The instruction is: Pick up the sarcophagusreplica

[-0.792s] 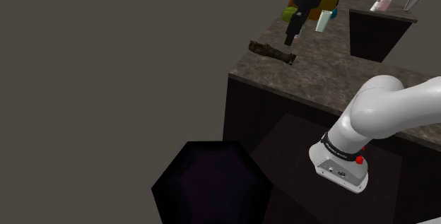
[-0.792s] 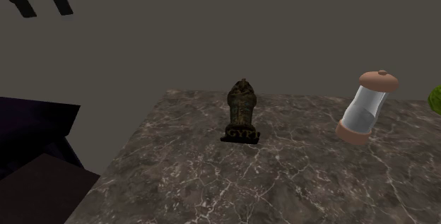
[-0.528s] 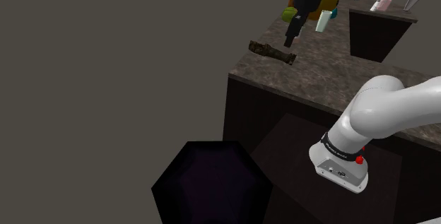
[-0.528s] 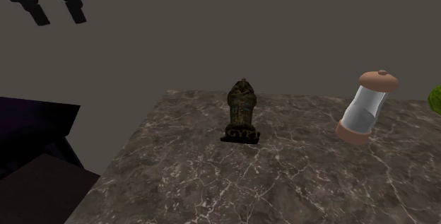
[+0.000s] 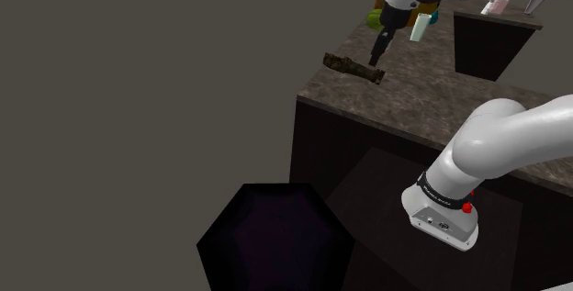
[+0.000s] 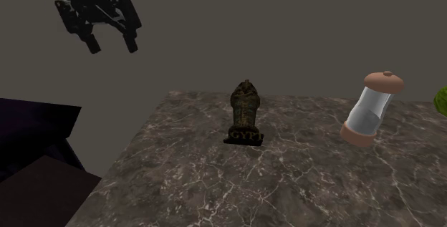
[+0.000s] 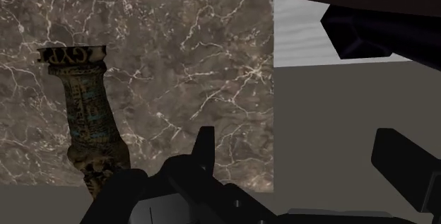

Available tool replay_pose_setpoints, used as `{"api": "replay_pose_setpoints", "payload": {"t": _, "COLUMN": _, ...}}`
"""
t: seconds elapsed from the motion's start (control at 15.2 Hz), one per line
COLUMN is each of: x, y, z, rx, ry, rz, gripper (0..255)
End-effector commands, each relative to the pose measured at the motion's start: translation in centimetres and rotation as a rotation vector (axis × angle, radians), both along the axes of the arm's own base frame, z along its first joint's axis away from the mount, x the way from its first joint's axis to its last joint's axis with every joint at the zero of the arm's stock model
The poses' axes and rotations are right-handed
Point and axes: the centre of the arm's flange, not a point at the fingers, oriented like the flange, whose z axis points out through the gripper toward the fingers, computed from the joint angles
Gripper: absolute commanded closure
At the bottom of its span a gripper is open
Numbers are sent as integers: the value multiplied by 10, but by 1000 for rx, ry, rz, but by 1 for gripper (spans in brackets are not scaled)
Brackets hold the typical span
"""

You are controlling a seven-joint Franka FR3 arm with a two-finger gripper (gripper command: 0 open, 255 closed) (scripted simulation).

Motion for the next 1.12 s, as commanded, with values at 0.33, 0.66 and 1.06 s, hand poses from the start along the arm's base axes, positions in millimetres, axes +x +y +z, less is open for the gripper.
{"api": "replay_pose_setpoints", "payload": {"t": 0.33, "x": 24, "y": -75, "z": -48, "rx": 3, "ry": -26, "rz": 13, "gripper": 0}}
{"api": "replay_pose_setpoints", "payload": {"t": 0.66, "x": 42, "y": -128, "z": -82, "rx": 5, "ry": -43, "rz": 22, "gripper": 0}}
{"api": "replay_pose_setpoints", "payload": {"t": 1.06, "x": 65, "y": -191, "z": -124, "rx": 9, "ry": -64, "rz": 32, "gripper": 0}}
